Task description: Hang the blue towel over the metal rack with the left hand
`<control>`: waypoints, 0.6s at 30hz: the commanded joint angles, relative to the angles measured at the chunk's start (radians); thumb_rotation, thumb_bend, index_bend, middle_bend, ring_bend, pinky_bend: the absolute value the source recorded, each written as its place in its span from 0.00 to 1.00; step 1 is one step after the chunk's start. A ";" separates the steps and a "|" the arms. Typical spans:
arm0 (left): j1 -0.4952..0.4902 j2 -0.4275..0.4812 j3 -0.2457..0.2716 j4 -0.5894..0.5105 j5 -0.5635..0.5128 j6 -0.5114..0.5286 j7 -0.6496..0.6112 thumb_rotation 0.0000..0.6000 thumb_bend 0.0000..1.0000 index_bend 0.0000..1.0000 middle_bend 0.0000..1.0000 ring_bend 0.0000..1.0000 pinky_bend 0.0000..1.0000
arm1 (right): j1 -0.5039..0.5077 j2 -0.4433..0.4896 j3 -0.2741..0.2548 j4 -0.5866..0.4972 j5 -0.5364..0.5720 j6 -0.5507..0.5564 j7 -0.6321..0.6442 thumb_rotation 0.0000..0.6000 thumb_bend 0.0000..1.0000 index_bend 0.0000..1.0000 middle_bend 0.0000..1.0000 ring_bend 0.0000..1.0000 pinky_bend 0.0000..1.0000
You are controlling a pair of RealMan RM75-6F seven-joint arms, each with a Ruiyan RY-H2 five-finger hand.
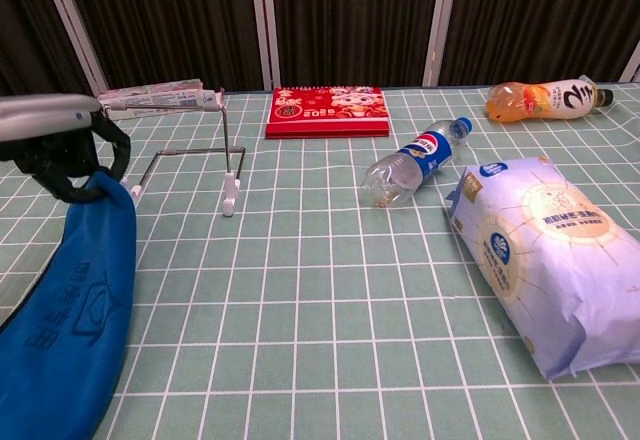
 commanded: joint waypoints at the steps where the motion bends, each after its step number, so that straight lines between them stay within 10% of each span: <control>1: 0.025 0.089 -0.025 -0.135 -0.022 0.098 0.074 1.00 0.71 0.91 0.97 0.96 1.00 | -0.003 0.004 0.000 -0.001 -0.005 0.005 0.010 1.00 0.00 0.00 0.00 0.00 0.00; 18: -0.119 0.180 -0.128 -0.349 -0.258 0.341 0.524 1.00 0.72 0.92 0.97 0.96 1.00 | -0.008 0.016 0.003 0.006 -0.011 0.015 0.051 1.00 0.00 0.00 0.00 0.00 0.00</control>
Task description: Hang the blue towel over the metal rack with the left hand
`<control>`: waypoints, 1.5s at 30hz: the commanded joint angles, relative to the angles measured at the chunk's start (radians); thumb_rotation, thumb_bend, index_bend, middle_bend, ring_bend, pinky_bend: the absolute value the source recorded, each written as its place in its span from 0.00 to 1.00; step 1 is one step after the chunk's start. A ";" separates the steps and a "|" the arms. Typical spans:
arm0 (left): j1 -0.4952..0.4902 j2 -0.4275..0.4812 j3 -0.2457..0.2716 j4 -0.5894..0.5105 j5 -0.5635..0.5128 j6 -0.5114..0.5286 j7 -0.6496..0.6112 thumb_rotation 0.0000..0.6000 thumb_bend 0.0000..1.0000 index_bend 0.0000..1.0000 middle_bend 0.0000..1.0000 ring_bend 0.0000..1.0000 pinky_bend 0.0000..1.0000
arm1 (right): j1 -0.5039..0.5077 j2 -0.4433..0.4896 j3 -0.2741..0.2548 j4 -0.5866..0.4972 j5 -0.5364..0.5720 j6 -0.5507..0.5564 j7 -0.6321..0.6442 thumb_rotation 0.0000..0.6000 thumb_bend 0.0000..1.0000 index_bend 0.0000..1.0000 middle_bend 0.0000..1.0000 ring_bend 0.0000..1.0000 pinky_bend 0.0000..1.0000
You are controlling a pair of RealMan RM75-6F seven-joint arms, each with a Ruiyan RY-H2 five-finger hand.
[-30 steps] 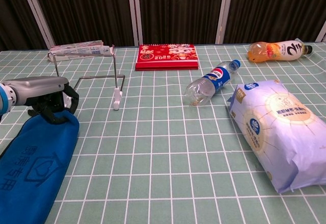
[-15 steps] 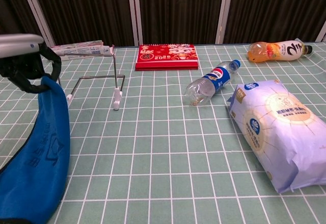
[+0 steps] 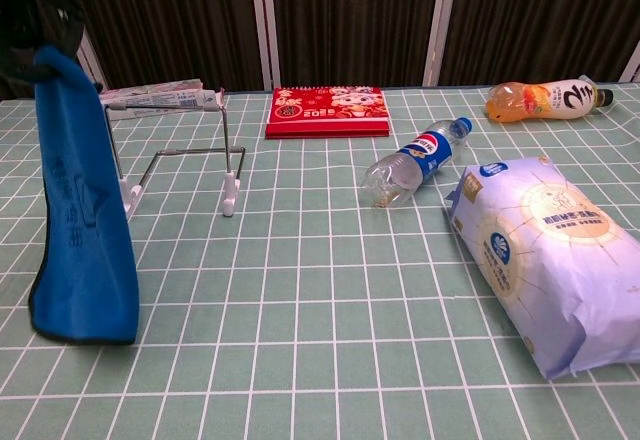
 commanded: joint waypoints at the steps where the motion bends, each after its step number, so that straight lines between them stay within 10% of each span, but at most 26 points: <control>1: -0.039 -0.018 -0.035 0.022 0.019 0.060 0.038 1.00 0.72 0.92 0.97 0.96 1.00 | 0.000 0.001 0.001 0.001 0.002 -0.001 0.003 1.00 0.00 0.00 0.00 0.00 0.00; 27: -0.186 -0.080 -0.128 0.165 -0.107 0.005 0.096 1.00 0.72 0.92 0.97 0.95 1.00 | 0.006 -0.005 0.007 0.008 0.027 -0.023 -0.006 1.00 0.00 0.00 0.00 0.00 0.00; 45: -0.290 -0.134 -0.081 0.280 -0.195 0.018 0.283 1.00 0.72 0.92 0.97 0.95 1.00 | 0.008 -0.007 0.010 0.016 0.039 -0.033 -0.001 1.00 0.00 0.00 0.00 0.00 0.00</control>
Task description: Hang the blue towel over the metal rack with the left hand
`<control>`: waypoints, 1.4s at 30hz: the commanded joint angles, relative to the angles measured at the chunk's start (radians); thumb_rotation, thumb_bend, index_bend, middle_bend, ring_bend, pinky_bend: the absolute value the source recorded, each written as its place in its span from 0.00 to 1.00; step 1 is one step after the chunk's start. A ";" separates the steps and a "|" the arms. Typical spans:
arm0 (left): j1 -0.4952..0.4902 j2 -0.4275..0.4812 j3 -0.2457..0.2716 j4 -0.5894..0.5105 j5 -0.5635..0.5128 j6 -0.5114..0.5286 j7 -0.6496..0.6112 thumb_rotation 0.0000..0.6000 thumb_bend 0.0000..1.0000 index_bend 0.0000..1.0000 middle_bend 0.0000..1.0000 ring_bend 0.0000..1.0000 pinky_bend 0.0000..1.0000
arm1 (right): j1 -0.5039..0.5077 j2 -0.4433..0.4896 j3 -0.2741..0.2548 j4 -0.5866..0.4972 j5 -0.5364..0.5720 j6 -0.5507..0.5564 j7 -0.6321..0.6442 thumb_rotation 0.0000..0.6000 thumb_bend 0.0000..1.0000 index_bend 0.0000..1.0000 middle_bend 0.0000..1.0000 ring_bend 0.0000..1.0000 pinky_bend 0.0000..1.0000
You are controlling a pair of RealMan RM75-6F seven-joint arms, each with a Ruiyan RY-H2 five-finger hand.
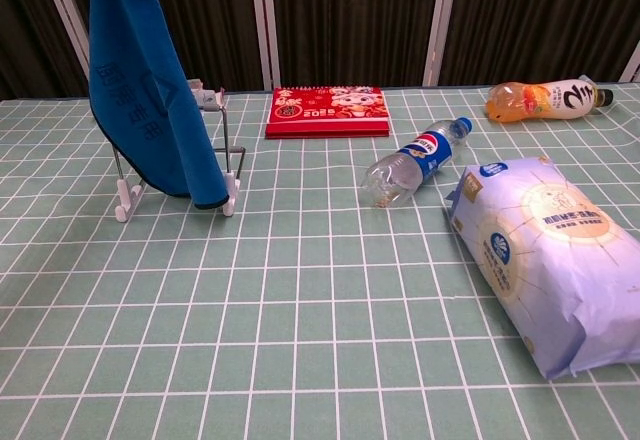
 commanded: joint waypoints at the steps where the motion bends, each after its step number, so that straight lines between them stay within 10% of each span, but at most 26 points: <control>1: -0.018 -0.010 0.002 0.048 0.004 -0.021 0.002 1.00 0.72 0.92 0.97 0.95 1.00 | 0.000 -0.001 0.001 0.001 0.002 -0.001 0.000 1.00 0.00 0.00 0.00 0.00 0.00; 42: -0.145 -0.306 0.076 0.665 -0.024 -0.441 -0.185 1.00 0.72 0.92 0.94 0.89 1.00 | 0.027 -0.034 0.014 0.025 0.082 -0.072 -0.063 1.00 0.00 0.00 0.00 0.00 0.00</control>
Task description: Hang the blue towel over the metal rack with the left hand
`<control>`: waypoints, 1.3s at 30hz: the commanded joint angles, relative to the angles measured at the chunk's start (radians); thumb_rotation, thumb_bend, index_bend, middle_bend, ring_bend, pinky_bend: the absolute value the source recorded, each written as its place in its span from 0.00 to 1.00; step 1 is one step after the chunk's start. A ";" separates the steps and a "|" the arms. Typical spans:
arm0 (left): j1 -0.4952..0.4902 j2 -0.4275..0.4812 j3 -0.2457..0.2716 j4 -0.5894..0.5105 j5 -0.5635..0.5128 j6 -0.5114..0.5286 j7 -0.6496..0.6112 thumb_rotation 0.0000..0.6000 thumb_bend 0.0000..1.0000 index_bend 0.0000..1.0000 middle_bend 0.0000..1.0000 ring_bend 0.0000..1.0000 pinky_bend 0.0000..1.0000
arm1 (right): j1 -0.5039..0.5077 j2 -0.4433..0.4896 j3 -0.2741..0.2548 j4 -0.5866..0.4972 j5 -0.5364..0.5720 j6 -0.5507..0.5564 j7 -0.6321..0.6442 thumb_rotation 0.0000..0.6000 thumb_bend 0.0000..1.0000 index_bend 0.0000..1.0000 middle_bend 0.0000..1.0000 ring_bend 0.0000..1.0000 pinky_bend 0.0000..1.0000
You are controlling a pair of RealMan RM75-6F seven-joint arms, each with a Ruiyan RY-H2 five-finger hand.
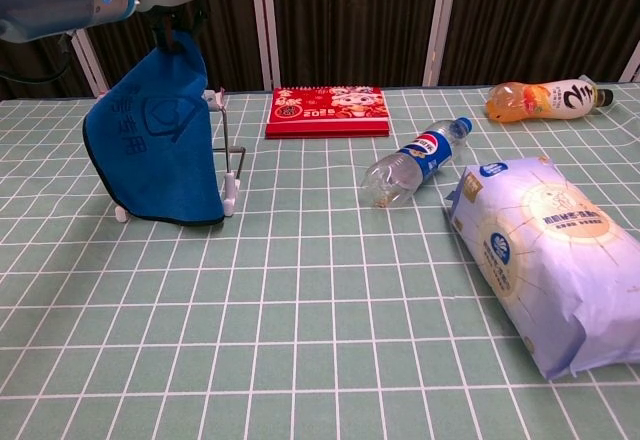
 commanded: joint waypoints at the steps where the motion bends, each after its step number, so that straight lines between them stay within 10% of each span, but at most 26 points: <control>1: -0.003 -0.032 0.004 0.042 -0.013 -0.027 -0.022 1.00 0.72 0.91 0.93 0.89 1.00 | 0.000 0.000 0.000 0.000 0.001 0.000 0.000 1.00 0.00 0.00 0.00 0.00 0.00; 6: -0.003 -0.063 0.008 0.077 -0.033 -0.055 -0.043 1.00 0.72 0.86 0.92 0.88 1.00 | -0.001 0.000 0.000 0.000 0.002 0.000 0.002 1.00 0.00 0.00 0.00 0.00 0.00; 13: -0.012 -0.095 0.004 0.104 -0.176 -0.093 -0.027 1.00 0.39 0.00 0.77 0.83 1.00 | -0.001 0.000 0.000 0.001 0.002 0.000 0.003 1.00 0.00 0.00 0.00 0.00 0.00; 20: -0.004 -0.087 -0.017 0.097 -0.202 -0.045 -0.058 1.00 0.04 0.00 0.73 0.83 1.00 | -0.003 0.001 -0.001 0.002 -0.001 0.002 0.008 1.00 0.00 0.00 0.00 0.00 0.00; 31: 0.124 -0.025 -0.083 0.028 0.118 0.062 -0.442 1.00 0.00 0.00 0.61 0.76 0.98 | -0.008 0.005 -0.006 -0.008 -0.020 0.017 0.012 1.00 0.00 0.00 0.00 0.00 0.00; 39: 0.278 0.135 -0.081 -0.201 0.262 0.173 -0.625 1.00 0.00 0.00 0.17 0.25 0.35 | -0.016 0.010 -0.008 -0.010 -0.052 0.046 0.039 1.00 0.00 0.00 0.00 0.00 0.00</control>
